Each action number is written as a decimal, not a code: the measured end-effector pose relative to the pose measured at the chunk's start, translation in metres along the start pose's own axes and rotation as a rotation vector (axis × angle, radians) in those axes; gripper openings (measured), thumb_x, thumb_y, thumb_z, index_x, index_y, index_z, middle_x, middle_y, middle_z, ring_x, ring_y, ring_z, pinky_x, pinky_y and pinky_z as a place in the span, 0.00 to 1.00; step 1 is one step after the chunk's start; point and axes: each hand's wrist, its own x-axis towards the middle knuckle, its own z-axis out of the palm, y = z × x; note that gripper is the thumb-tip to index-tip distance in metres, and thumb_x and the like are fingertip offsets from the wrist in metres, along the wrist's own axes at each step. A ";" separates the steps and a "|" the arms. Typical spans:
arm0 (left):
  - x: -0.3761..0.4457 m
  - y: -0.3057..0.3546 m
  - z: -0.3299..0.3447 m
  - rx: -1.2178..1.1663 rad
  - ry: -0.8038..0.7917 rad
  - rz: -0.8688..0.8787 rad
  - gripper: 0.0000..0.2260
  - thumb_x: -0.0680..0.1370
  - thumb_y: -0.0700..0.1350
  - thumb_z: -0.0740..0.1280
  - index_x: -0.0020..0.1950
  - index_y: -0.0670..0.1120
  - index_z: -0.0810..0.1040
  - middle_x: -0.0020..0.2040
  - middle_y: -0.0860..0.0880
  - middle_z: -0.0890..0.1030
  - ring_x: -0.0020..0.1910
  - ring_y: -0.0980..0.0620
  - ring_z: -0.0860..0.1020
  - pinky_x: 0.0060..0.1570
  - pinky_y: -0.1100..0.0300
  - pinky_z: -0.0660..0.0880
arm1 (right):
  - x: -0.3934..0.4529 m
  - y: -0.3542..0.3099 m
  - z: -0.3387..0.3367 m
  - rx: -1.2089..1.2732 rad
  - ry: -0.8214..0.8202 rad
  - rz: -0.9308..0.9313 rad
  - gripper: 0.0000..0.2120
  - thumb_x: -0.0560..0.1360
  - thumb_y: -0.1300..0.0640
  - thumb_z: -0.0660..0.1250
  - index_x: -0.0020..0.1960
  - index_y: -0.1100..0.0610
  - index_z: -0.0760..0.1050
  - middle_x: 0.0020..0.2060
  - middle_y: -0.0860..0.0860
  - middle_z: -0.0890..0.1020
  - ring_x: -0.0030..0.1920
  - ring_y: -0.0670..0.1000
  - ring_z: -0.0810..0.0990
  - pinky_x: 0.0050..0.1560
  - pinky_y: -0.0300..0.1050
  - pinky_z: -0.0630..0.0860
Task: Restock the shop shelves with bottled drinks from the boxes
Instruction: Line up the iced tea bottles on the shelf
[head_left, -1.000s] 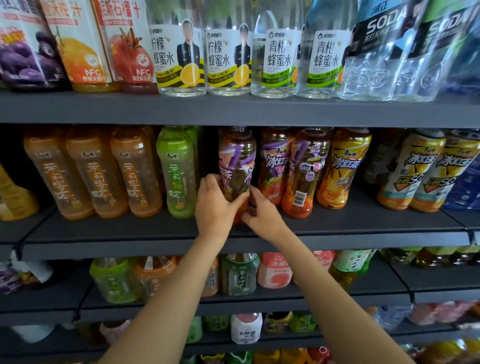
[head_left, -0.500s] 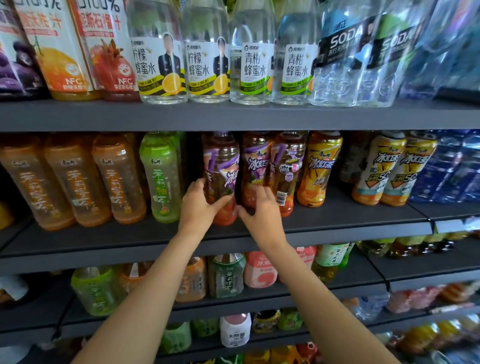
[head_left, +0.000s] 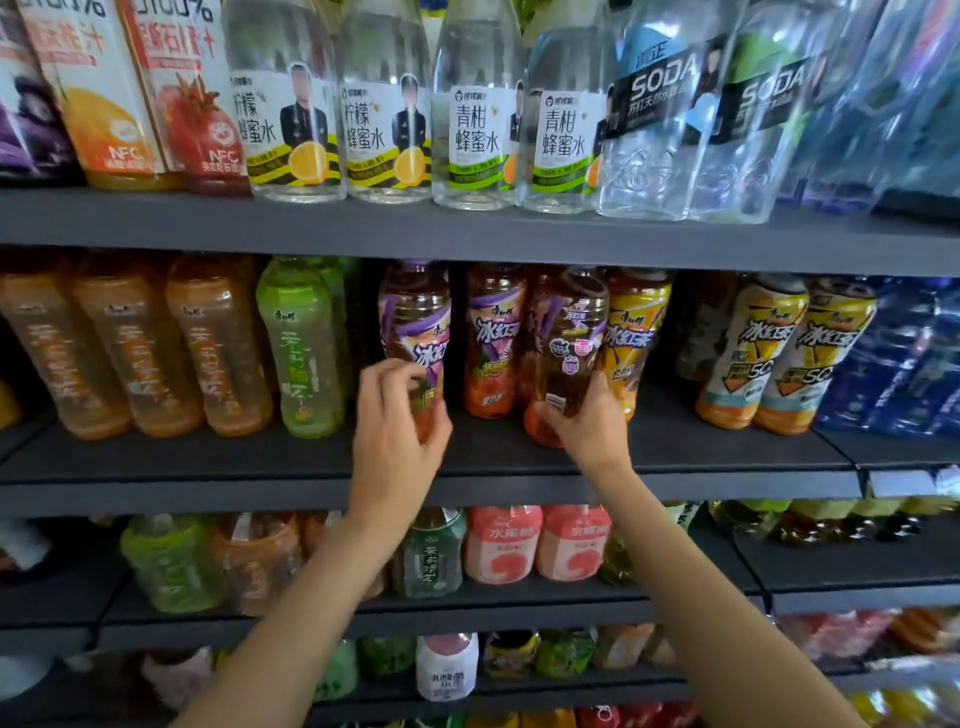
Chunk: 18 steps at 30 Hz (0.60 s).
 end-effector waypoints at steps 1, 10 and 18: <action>-0.004 0.009 0.012 0.006 -0.056 0.038 0.15 0.73 0.38 0.68 0.58 0.41 0.71 0.55 0.44 0.72 0.52 0.50 0.74 0.53 0.62 0.71 | -0.001 0.006 -0.006 -0.029 0.004 -0.008 0.27 0.70 0.52 0.73 0.61 0.63 0.65 0.58 0.59 0.76 0.59 0.60 0.74 0.55 0.50 0.71; 0.025 0.028 0.125 0.160 -0.173 -0.639 0.28 0.76 0.43 0.66 0.72 0.36 0.58 0.66 0.37 0.68 0.65 0.40 0.68 0.63 0.52 0.65 | 0.012 0.037 -0.039 -0.092 -0.083 -0.078 0.30 0.69 0.49 0.73 0.62 0.62 0.65 0.59 0.59 0.76 0.58 0.61 0.75 0.55 0.53 0.73; 0.038 0.001 0.145 0.172 -0.100 -0.644 0.18 0.77 0.37 0.63 0.67 0.38 0.67 0.62 0.39 0.73 0.63 0.41 0.72 0.61 0.53 0.67 | 0.013 0.042 -0.041 -0.107 -0.104 -0.099 0.29 0.71 0.48 0.71 0.63 0.61 0.63 0.61 0.58 0.73 0.58 0.60 0.75 0.53 0.52 0.74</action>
